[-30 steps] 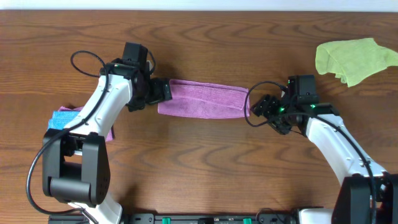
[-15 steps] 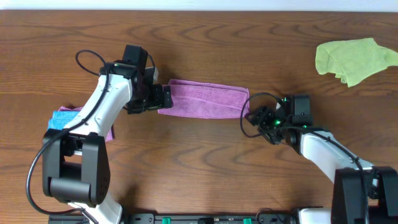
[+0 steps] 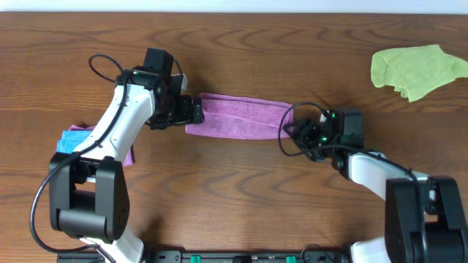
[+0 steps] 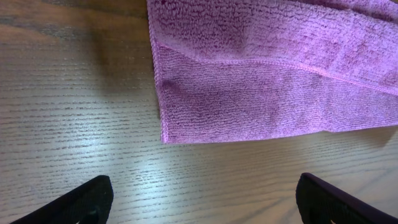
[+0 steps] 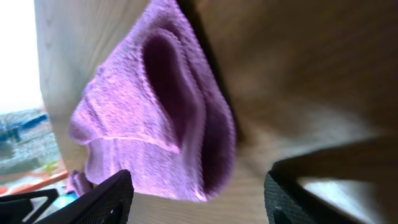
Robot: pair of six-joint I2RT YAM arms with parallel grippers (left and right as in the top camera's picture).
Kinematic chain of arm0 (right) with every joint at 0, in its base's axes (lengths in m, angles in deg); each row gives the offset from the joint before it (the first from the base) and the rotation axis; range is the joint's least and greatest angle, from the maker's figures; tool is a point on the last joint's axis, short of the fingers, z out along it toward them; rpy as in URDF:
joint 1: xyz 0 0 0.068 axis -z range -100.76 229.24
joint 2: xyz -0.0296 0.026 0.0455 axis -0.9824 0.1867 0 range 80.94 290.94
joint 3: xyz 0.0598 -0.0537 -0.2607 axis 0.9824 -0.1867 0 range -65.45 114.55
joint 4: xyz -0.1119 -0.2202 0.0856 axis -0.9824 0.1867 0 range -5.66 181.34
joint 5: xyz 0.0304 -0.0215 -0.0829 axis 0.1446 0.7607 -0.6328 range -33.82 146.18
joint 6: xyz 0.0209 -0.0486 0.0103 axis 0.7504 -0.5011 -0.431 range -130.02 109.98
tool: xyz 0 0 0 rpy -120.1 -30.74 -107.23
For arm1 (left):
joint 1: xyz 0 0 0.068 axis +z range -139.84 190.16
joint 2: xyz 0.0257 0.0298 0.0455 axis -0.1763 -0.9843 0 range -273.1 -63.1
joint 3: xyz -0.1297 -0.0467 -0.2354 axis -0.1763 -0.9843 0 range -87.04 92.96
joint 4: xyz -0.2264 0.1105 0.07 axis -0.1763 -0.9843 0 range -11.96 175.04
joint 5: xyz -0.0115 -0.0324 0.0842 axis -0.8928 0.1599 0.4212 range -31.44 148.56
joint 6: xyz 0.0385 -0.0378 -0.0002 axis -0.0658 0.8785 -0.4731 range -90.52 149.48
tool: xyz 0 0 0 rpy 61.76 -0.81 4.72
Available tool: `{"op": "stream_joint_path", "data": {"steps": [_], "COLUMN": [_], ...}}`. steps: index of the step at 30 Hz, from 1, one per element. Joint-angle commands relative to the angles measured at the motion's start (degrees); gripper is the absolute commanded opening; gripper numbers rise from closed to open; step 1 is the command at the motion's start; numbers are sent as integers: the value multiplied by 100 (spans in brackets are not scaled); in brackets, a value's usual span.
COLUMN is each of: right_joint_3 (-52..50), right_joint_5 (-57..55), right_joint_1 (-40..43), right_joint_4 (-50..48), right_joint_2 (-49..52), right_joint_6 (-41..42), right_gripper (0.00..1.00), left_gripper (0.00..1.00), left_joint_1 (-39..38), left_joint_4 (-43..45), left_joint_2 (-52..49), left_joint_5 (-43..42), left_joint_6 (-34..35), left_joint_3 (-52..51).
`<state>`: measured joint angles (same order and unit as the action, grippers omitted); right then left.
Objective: Fold the cloth
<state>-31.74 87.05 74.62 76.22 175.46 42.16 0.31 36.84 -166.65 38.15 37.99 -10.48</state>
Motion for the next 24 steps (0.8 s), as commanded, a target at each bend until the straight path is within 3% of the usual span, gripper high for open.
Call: {"op": "stream_joint_path", "data": {"steps": [1, 14, 22, 24], "right_joint_3": [-94, -94, -94, -94], "right_joint_5": [-151, -439, -691, -713], "right_joint_1": [-120, -328, -328, -328], "right_joint_4": [-24, -455, -667, -745], "right_joint_2": [398, 745, 745, 745], "right_joint_6": [186, 264, 264, 264], "right_gripper": [69, 52, 27, 19], "left_gripper": [95, 95, 100, 91], "left_joint_1": [20, 20, 17, 17], "left_joint_4": [-46, -72, 35, 166], "left_joint_2": [61, 61, 61, 61], "left_joint_5": [-24, -24, -66, -199], "left_joint_6": [-127, -125, -59, -57], "left_joint_3": [146, 238, 404, 404]}}
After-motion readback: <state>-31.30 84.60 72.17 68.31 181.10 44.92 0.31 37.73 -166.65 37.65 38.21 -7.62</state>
